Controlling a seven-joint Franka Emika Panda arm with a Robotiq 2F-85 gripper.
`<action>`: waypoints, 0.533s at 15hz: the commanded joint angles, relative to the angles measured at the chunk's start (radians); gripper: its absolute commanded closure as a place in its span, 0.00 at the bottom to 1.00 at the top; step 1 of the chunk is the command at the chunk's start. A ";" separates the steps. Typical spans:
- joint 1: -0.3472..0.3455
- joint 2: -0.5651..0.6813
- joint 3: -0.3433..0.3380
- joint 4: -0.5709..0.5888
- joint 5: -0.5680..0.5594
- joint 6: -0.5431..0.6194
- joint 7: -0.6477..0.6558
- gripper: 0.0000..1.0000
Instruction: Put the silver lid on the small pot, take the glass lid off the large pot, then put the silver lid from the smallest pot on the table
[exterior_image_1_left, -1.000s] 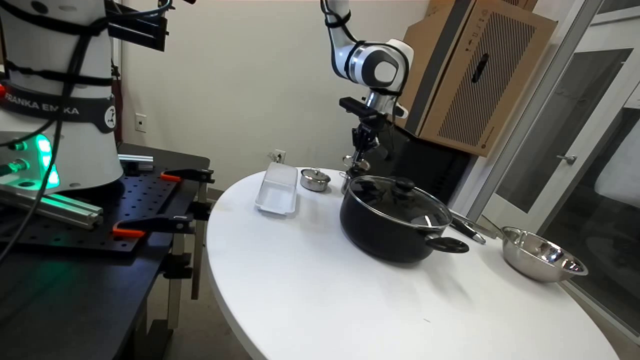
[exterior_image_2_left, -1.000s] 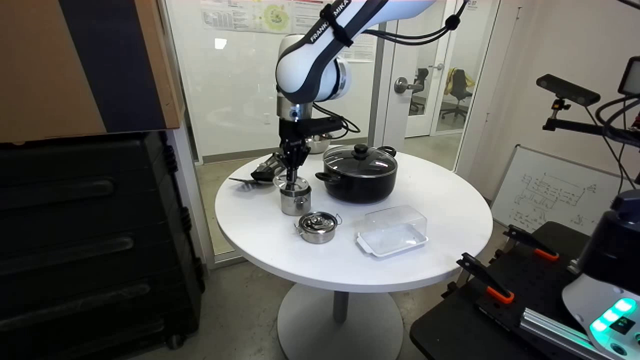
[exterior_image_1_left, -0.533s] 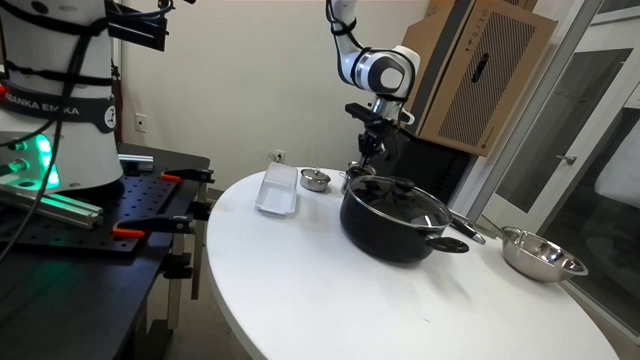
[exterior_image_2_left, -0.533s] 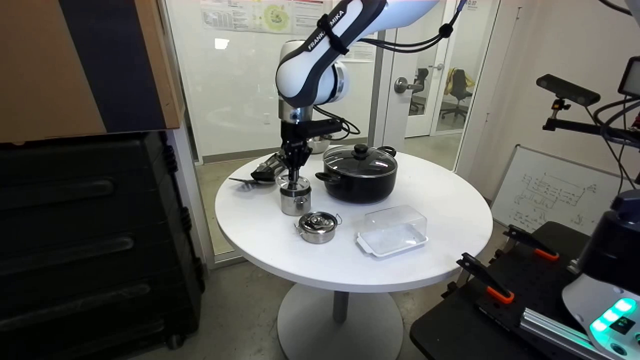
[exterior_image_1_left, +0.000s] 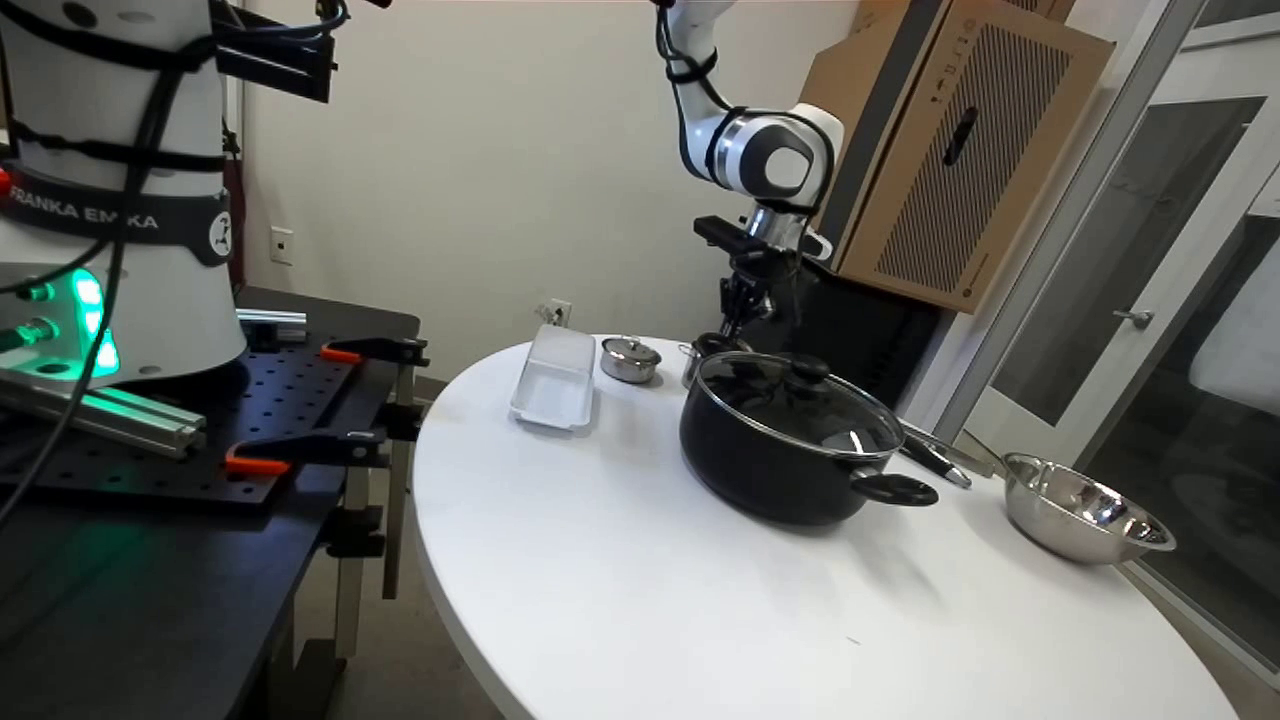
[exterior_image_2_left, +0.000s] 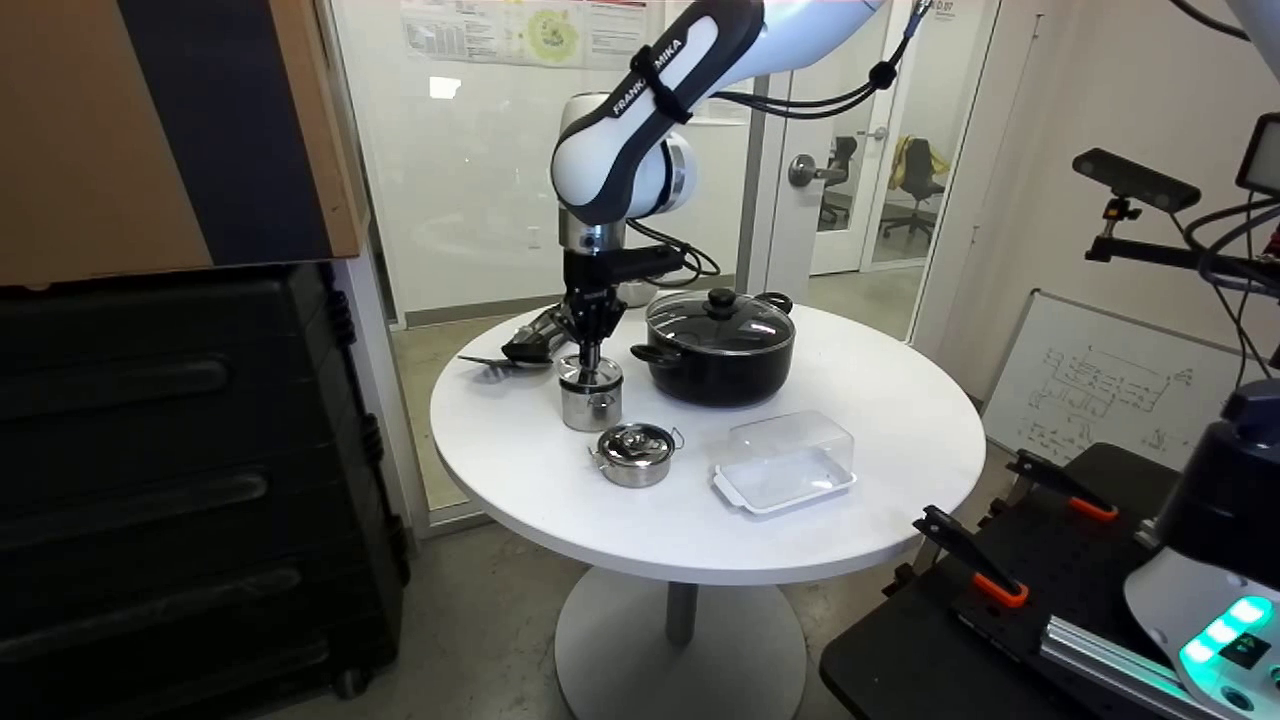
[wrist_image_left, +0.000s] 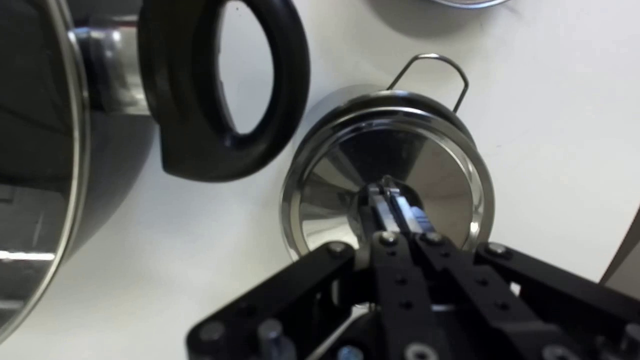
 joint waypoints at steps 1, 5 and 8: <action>0.014 0.022 -0.015 0.039 -0.009 -0.039 0.030 1.00; 0.015 0.025 -0.018 0.037 -0.009 -0.039 0.036 1.00; 0.016 0.027 -0.018 0.039 -0.010 -0.041 0.039 1.00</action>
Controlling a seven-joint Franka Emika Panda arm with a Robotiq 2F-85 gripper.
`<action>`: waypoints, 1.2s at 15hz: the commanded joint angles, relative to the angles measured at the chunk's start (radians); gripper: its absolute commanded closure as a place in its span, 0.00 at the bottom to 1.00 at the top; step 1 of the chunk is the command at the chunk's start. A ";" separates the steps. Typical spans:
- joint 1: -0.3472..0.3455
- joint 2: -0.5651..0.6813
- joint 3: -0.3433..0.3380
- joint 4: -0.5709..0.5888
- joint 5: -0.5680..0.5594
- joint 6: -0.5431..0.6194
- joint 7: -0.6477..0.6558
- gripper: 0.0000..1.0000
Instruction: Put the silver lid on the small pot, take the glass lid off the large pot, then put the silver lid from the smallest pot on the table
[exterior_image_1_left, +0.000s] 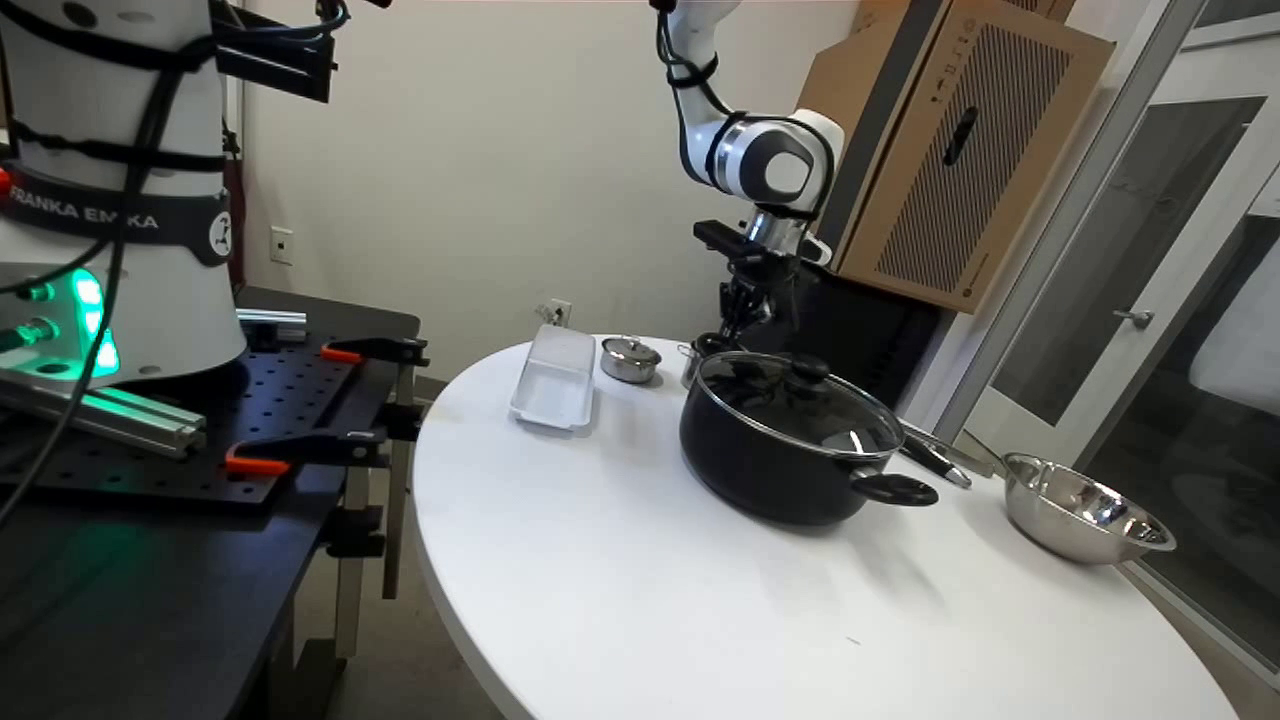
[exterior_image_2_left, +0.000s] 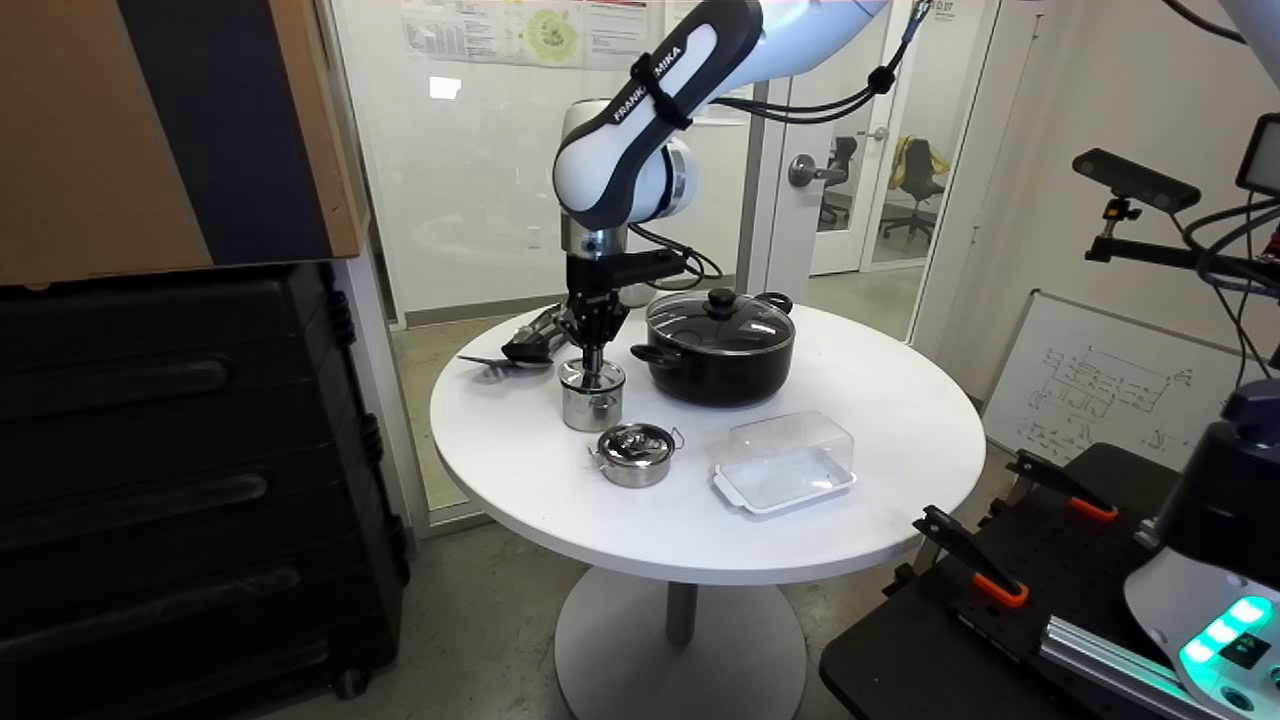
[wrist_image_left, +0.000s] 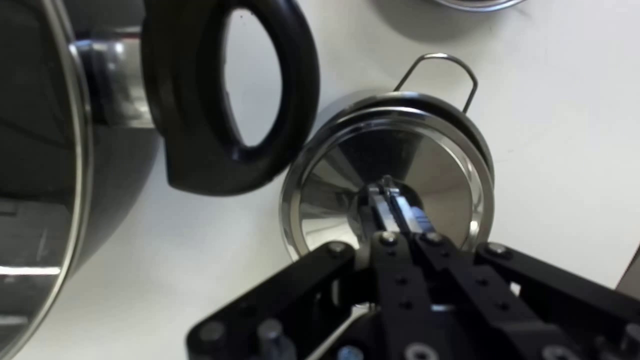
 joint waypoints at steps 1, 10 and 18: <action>0.018 0.017 -0.013 0.037 -0.011 -0.040 0.026 1.00; 0.025 0.022 -0.019 0.048 -0.014 -0.073 0.043 1.00; 0.028 0.026 -0.024 0.057 -0.015 -0.091 0.055 0.57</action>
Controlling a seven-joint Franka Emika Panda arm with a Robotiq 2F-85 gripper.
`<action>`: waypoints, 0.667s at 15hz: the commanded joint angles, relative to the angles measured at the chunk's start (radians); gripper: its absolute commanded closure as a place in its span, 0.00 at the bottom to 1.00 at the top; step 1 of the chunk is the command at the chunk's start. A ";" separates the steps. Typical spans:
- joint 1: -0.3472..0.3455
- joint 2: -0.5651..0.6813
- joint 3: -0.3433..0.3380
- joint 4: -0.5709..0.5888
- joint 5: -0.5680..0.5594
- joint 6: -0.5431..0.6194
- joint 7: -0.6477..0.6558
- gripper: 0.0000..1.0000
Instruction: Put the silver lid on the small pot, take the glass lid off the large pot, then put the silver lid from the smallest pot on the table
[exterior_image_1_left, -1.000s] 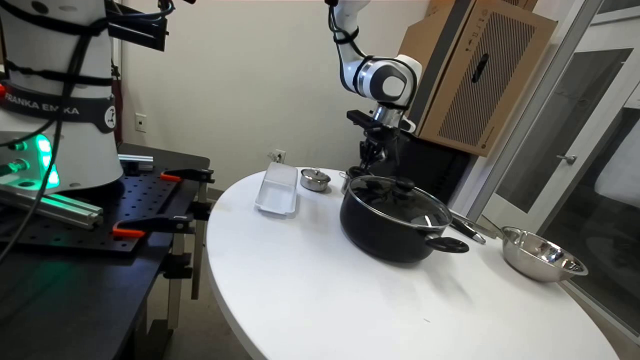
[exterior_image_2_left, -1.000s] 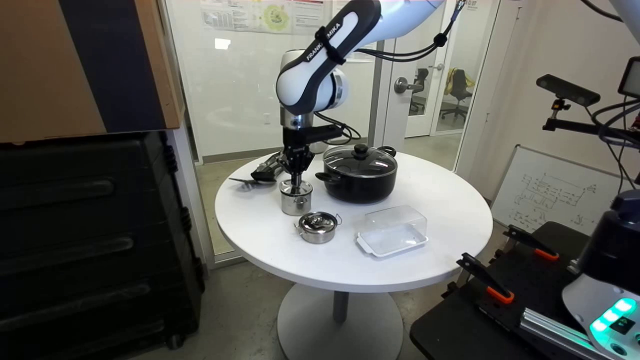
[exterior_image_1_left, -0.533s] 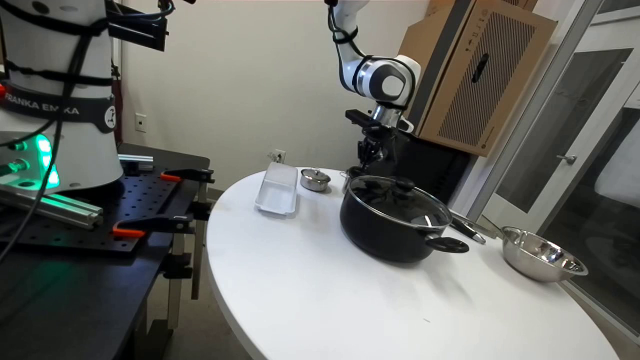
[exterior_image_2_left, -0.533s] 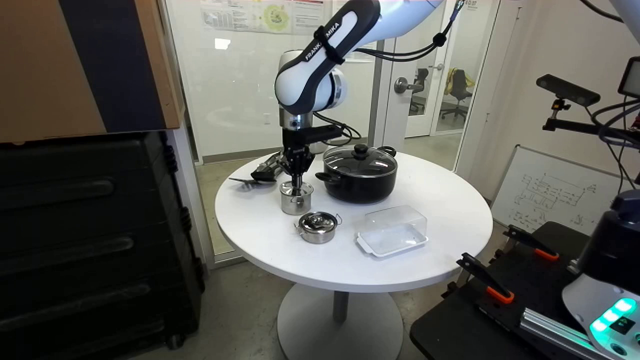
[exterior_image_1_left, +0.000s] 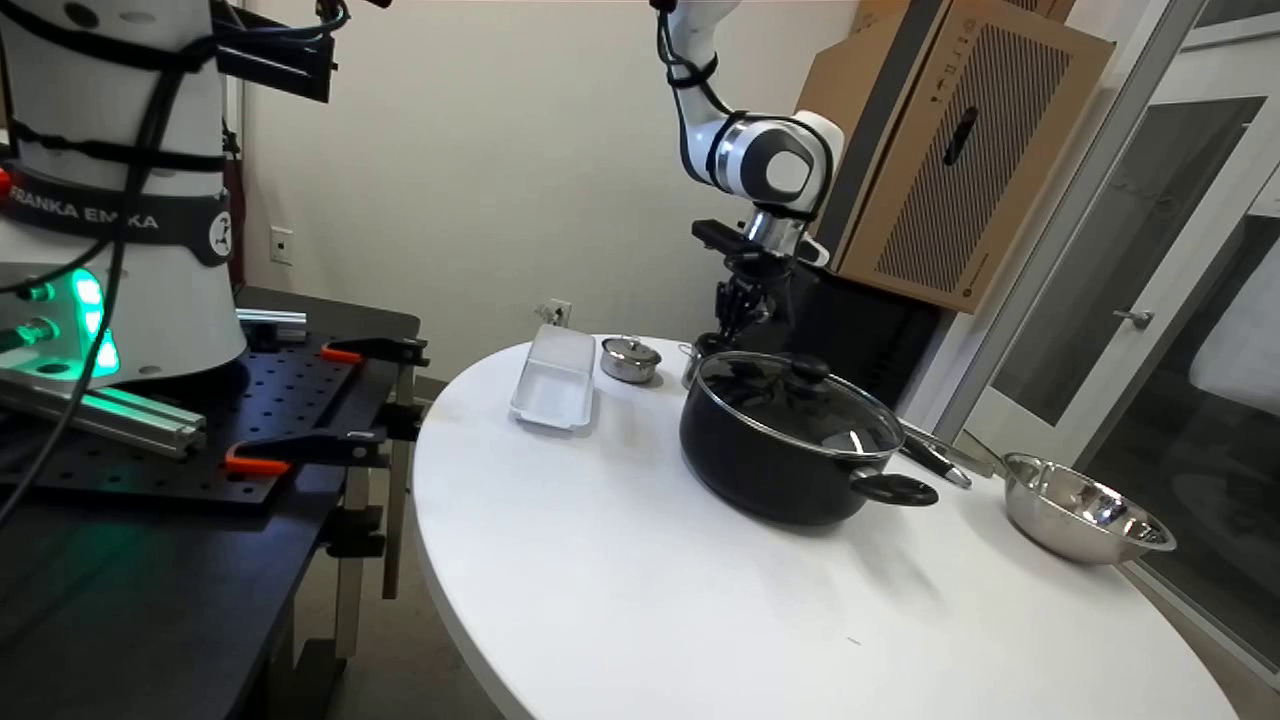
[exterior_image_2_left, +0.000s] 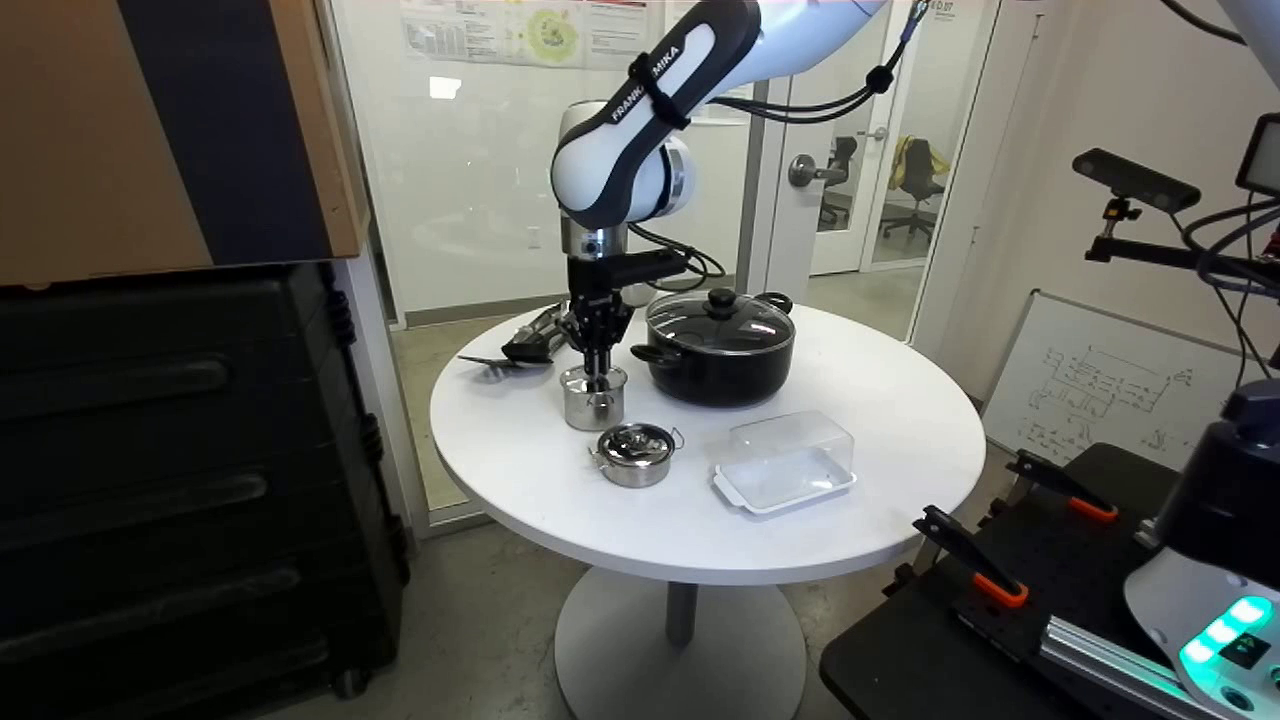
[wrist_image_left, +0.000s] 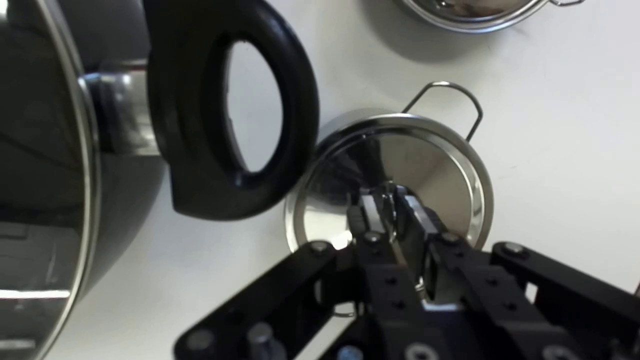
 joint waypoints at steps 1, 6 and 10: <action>0.018 0.025 -0.014 0.050 -0.015 -0.047 0.031 0.51; 0.015 0.015 -0.004 0.053 -0.006 -0.045 0.029 0.15; 0.011 -0.044 0.017 0.021 0.005 -0.006 0.011 0.00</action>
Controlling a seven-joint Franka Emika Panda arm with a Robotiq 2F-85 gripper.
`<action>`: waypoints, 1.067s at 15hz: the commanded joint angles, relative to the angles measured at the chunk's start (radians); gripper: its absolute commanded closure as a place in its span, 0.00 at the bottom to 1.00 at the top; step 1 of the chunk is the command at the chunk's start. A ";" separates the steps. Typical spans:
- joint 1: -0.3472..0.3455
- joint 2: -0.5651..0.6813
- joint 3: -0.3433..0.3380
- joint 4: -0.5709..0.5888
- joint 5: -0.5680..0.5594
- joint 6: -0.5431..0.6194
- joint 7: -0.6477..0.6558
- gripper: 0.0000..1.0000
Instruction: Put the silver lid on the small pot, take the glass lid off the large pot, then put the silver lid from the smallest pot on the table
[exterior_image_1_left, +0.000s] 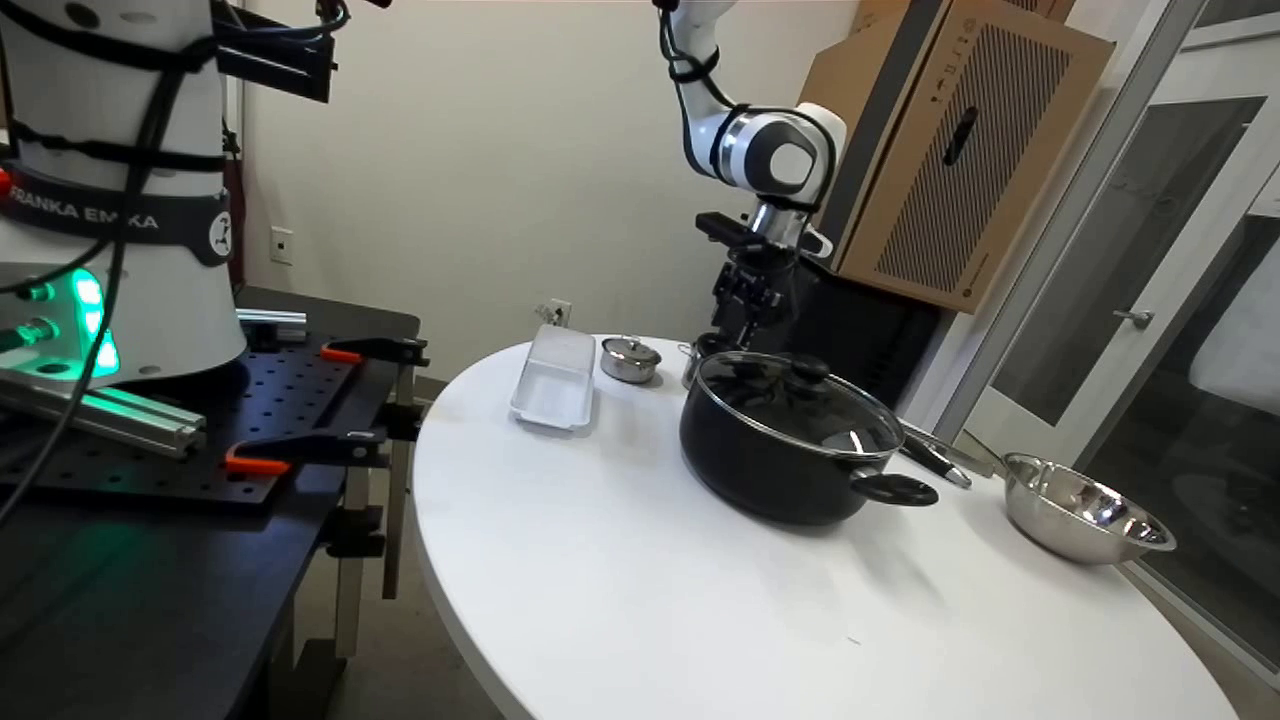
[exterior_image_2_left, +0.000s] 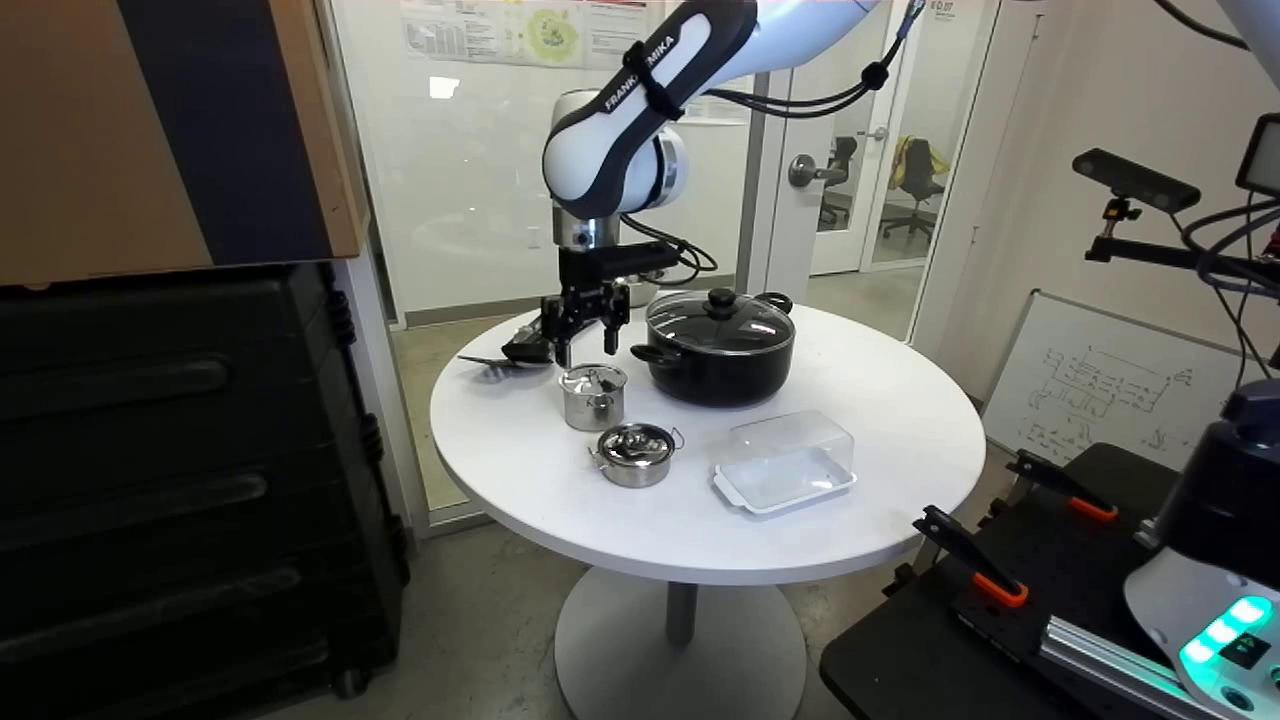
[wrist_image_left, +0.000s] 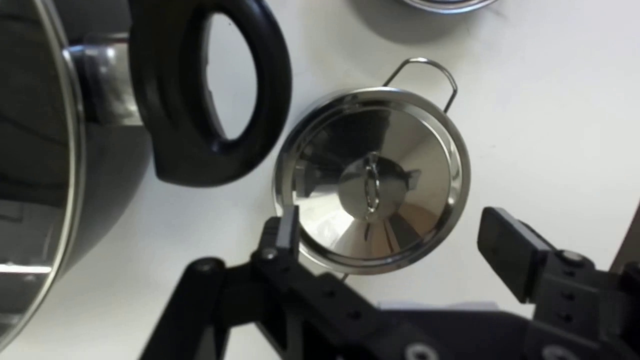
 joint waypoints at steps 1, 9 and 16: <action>0.005 -0.064 0.016 -0.023 0.006 0.018 -0.003 0.00; -0.020 -0.248 0.026 -0.168 0.010 0.100 -0.009 0.00; -0.133 -0.466 -0.028 -0.452 0.036 0.186 -0.003 0.00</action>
